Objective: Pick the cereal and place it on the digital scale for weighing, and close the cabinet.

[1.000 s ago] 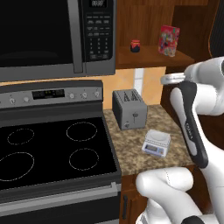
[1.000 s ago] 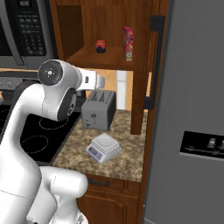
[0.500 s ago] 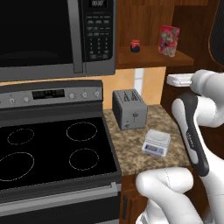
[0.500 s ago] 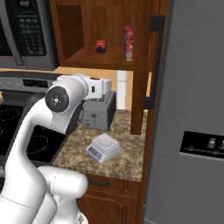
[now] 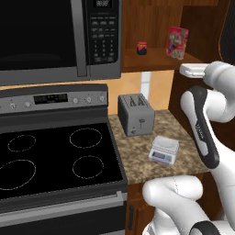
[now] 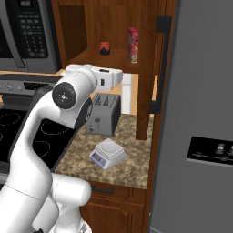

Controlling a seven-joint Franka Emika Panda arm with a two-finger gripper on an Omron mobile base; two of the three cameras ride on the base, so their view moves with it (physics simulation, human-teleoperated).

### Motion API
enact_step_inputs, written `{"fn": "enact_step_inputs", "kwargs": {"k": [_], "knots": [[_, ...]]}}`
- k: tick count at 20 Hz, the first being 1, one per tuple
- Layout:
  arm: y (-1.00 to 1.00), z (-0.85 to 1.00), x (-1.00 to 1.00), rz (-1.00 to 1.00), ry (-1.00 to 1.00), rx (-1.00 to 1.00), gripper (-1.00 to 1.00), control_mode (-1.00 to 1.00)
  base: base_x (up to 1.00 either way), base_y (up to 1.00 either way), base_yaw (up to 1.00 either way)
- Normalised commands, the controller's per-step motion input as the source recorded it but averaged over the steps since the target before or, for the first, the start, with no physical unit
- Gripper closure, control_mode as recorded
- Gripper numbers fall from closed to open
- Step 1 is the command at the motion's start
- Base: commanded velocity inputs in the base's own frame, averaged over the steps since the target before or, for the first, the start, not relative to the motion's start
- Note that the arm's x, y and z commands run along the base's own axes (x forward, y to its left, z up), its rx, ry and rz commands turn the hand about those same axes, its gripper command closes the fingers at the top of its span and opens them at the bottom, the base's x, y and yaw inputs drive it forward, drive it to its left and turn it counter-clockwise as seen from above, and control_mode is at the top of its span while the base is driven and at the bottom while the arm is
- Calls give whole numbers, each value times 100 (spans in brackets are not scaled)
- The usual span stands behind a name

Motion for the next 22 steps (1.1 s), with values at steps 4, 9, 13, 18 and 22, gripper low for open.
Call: {"fn": "enact_step_inputs", "kwargs": {"k": [4, 9, 13, 18, 22], "knots": [[-26, 9, 24, 0, -9, 0, -100, -100, 0, 0, 0], [-6, 3, 36, -4, -4, 0, -100, -100, 0, 0, 0], [-4, 0, 52, -6, 0, 0, -100, -100, 0, 0, 0], [-17, 0, 38, 0, 0, 0, -100, -100, 0, 0, 0], [-6, 0, 42, 0, 0, 0, -100, -100, 0, 0, 0]]}}
